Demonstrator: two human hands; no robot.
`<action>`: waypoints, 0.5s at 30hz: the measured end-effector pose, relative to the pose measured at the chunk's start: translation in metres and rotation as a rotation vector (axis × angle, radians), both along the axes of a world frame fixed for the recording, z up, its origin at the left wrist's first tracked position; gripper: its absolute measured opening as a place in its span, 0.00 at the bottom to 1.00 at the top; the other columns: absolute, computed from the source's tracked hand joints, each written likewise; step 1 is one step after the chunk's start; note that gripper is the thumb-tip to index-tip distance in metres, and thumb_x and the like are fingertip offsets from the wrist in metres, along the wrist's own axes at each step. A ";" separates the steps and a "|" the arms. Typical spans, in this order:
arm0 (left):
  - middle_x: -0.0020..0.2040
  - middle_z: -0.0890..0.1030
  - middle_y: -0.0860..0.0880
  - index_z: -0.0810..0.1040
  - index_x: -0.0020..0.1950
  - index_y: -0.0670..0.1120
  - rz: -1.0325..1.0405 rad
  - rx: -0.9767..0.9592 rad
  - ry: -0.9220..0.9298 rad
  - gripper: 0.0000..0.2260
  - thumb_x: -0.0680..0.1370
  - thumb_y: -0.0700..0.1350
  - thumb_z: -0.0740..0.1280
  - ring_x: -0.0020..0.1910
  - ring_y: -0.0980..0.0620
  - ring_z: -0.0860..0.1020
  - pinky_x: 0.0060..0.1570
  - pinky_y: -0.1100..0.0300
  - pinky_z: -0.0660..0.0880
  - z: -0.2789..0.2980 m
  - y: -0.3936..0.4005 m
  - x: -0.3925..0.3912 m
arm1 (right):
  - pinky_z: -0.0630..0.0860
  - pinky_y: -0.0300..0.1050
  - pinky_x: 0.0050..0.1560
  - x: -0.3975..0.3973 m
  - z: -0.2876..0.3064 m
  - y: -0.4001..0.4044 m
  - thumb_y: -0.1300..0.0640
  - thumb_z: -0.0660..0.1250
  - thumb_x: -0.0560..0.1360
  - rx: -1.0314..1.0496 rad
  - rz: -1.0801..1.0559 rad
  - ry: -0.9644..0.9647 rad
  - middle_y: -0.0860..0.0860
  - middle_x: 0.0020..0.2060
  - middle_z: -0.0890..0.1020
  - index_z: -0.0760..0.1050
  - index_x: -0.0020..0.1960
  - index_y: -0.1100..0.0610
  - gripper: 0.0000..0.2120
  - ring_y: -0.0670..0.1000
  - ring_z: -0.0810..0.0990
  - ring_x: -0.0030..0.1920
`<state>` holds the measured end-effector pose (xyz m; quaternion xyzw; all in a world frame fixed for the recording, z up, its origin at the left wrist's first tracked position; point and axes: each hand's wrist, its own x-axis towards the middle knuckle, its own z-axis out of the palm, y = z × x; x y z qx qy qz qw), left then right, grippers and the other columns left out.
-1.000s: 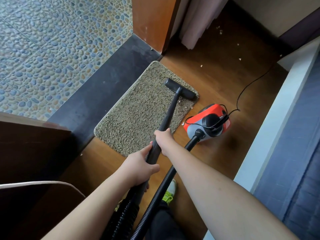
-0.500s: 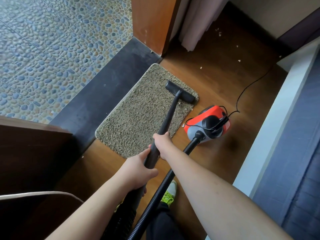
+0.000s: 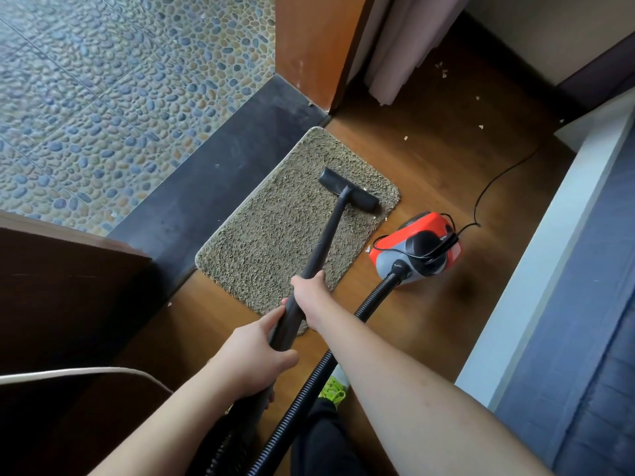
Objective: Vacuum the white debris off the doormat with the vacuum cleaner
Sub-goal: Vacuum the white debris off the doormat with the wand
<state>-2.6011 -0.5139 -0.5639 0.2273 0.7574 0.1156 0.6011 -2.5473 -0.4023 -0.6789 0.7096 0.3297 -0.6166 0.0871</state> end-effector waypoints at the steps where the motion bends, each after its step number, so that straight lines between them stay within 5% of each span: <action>1: 0.40 0.80 0.55 0.62 0.76 0.62 0.001 -0.002 0.011 0.36 0.70 0.46 0.69 0.28 0.54 0.82 0.29 0.66 0.77 0.000 -0.005 -0.001 | 0.82 0.49 0.40 -0.001 0.001 -0.005 0.55 0.60 0.80 0.002 0.001 -0.001 0.54 0.52 0.76 0.48 0.79 0.48 0.32 0.51 0.82 0.36; 8: 0.40 0.80 0.56 0.63 0.73 0.66 0.020 0.002 0.013 0.34 0.71 0.47 0.70 0.32 0.55 0.83 0.29 0.70 0.74 0.004 -0.025 -0.007 | 0.83 0.54 0.48 -0.009 0.000 -0.024 0.54 0.60 0.81 -0.010 0.024 -0.012 0.51 0.52 0.76 0.45 0.80 0.45 0.34 0.49 0.82 0.35; 12: 0.38 0.80 0.57 0.63 0.72 0.67 0.029 -0.007 0.015 0.34 0.70 0.48 0.70 0.31 0.57 0.83 0.29 0.72 0.72 0.000 -0.027 -0.009 | 0.83 0.51 0.46 -0.009 -0.003 -0.024 0.55 0.60 0.81 0.010 0.035 -0.014 0.50 0.48 0.75 0.46 0.80 0.46 0.33 0.49 0.82 0.34; 15: 0.38 0.80 0.56 0.63 0.74 0.66 0.025 -0.006 0.011 0.35 0.70 0.48 0.69 0.30 0.57 0.82 0.29 0.69 0.75 -0.006 -0.020 -0.010 | 0.83 0.50 0.43 -0.011 -0.007 -0.016 0.55 0.60 0.80 0.031 0.051 -0.025 0.54 0.54 0.77 0.50 0.79 0.49 0.31 0.50 0.81 0.35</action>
